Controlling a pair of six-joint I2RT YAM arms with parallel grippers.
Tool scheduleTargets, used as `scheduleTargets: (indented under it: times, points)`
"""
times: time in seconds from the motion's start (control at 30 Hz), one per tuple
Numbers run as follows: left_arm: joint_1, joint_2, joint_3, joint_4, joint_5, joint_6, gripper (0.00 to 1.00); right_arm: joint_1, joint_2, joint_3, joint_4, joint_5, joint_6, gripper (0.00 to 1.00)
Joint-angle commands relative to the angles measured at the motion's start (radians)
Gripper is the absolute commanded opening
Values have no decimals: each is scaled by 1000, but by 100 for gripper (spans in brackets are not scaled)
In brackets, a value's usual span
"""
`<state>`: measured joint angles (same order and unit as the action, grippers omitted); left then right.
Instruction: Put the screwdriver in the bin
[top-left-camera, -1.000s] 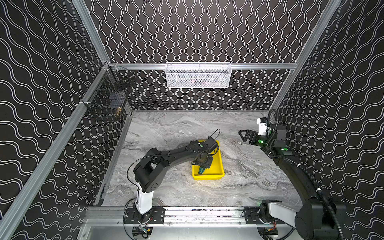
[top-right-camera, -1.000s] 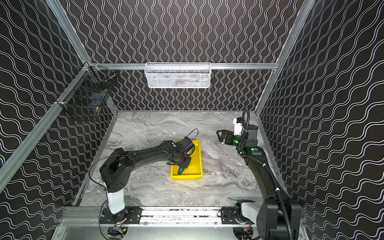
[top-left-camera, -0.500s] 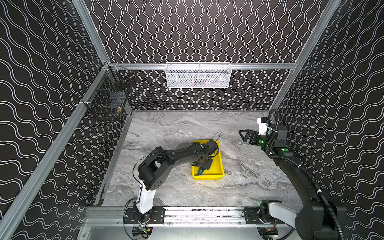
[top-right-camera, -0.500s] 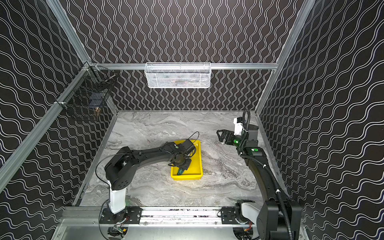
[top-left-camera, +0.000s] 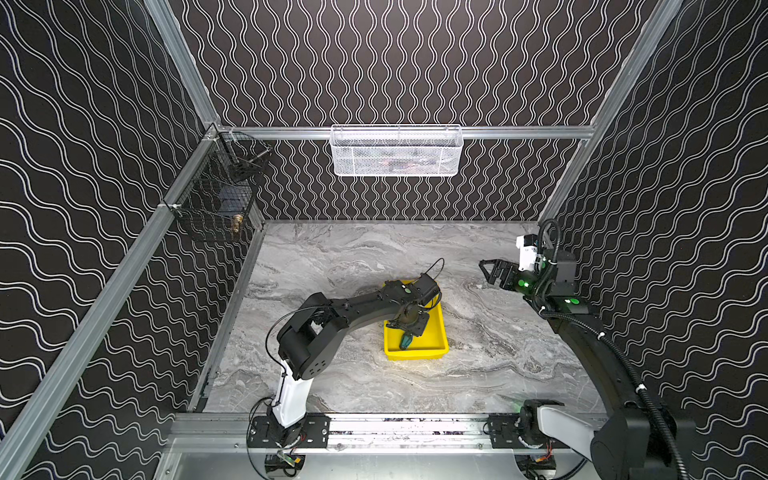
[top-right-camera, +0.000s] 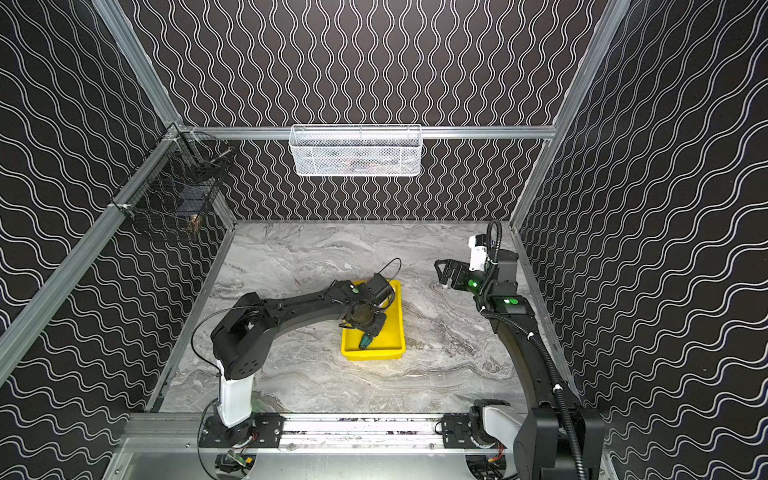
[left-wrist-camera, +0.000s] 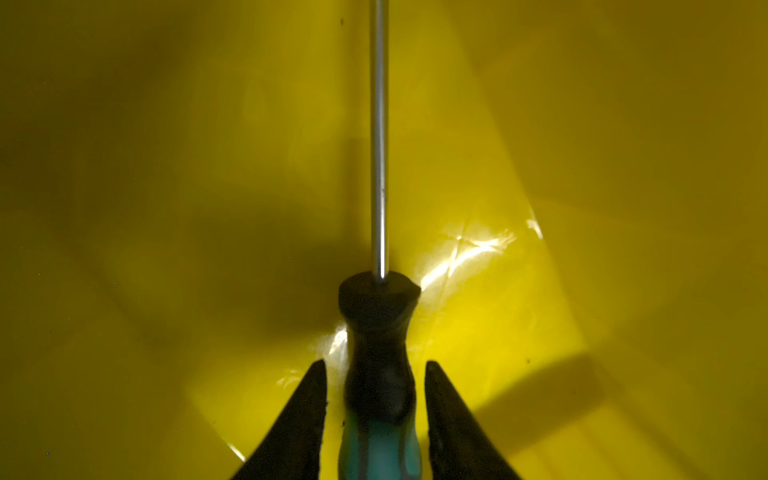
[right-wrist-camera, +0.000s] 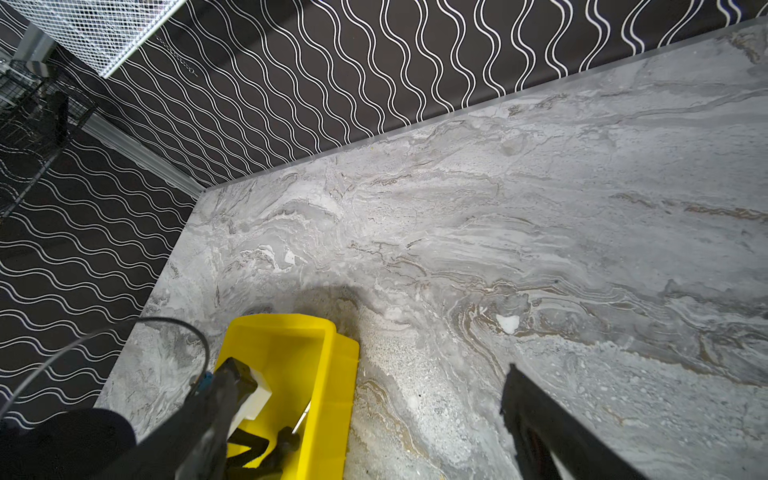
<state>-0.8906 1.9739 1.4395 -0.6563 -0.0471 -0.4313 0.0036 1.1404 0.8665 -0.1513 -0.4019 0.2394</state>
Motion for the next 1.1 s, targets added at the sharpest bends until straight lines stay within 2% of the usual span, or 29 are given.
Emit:
scheduleTargets:
  times: [0.0, 0.2, 0.4, 0.7, 0.9, 1.0, 1.07]
  points:
    - [-1, -4, 29, -21, 13, 19, 51, -1, -9, 8, -2, 7, -15, 100]
    - [9, -43, 110, -76, -19, 51, 67, -1, -21, 12, -15, 18, -23, 100]
    - [75, -168, 167, -97, -40, 106, 98, -1, -40, 19, -30, 44, -32, 100]
    - [271, -444, 6, 70, 12, 193, 99, -1, -68, 67, -40, 54, -26, 100]
    - [281, -583, -101, 221, -123, 230, 99, -2, -81, 98, 36, 19, 36, 100]
    - [282, -624, -141, 247, -302, 181, 99, -3, -78, 163, -7, 90, 14, 100]
    - [294, -668, -213, 334, -341, 185, 99, -12, -87, 179, -20, 152, 49, 100]
